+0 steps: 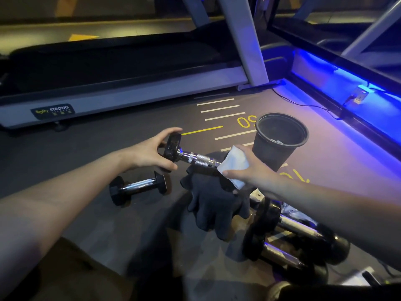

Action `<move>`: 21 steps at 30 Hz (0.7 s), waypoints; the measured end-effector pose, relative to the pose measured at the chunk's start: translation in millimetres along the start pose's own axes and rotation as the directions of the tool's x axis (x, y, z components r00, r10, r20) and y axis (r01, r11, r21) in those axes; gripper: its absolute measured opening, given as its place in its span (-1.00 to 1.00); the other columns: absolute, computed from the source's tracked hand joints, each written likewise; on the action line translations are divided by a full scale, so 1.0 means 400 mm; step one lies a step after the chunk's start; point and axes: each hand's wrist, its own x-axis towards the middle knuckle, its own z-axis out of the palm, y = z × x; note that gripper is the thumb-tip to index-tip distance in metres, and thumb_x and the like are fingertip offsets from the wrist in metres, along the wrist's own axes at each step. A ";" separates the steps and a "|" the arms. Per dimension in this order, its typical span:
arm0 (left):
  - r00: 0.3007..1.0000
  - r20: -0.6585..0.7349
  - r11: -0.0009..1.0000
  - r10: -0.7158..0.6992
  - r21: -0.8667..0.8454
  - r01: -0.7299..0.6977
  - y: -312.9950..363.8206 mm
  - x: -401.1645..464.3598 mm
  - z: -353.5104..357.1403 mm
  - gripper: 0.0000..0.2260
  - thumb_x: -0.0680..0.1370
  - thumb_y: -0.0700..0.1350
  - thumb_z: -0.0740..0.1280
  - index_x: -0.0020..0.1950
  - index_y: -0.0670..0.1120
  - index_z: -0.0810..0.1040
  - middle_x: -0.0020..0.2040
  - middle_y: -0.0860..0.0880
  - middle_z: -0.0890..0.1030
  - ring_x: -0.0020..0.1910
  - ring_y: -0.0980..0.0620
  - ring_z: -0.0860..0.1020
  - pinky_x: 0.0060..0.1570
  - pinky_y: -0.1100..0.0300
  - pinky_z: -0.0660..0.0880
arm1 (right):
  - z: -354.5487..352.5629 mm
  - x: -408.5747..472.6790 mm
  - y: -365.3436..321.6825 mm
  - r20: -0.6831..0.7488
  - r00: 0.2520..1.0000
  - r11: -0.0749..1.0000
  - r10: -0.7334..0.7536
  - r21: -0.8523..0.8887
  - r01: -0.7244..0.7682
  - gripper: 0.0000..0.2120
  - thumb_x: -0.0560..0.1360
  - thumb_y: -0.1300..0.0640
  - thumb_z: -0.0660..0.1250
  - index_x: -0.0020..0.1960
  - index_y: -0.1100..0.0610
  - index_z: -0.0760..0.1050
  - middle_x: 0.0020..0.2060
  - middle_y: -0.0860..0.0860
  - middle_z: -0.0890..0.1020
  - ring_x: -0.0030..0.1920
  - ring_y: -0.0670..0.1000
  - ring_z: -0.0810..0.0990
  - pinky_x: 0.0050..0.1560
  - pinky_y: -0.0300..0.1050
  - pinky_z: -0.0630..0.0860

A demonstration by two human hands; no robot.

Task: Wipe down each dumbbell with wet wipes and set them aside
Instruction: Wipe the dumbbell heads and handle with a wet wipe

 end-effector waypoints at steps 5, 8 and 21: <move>0.999 -0.029 0.999 -0.014 0.047 0.015 -0.003 -0.003 0.018 -0.18 0.42 -0.35 0.54 0.50 0.18 0.24 0.29 -0.18 0.49 -0.07 0.11 0.61 -0.12 0.27 0.63 | 0.027 0.000 -0.002 -0.012 0.999 0.998 -0.036 -0.056 0.036 -0.16 0.34 0.15 0.61 0.39 -0.32 0.21 0.13 -0.19 0.41 -0.12 0.32 0.69 -0.25 0.32 0.65; 0.998 -0.047 0.998 -0.037 0.047 0.039 0.004 -0.008 0.026 -0.20 0.41 -0.33 0.55 0.47 0.15 0.24 0.25 -0.23 0.50 -0.07 -0.07 0.61 -0.15 0.06 0.69 | 0.045 0.005 -0.002 -0.068 0.997 0.995 -0.035 -0.092 0.028 -0.23 0.36 0.24 0.51 0.32 -0.33 0.22 0.07 -0.05 0.47 -0.15 0.31 0.69 -0.27 0.29 0.66; 0.970 -0.239 0.990 0.055 0.142 -0.021 -0.035 -0.126 -0.067 -0.15 0.32 -0.20 0.64 0.45 0.13 0.24 0.27 0.01 0.49 0.16 -0.02 0.57 0.14 0.24 0.52 | 0.158 0.035 -0.122 -0.165 0.946 0.886 -0.279 -0.423 0.188 -0.32 0.35 0.25 0.43 0.25 -0.26 0.21 -0.23 -0.12 0.54 -0.30 -0.15 0.53 -0.33 -0.28 0.48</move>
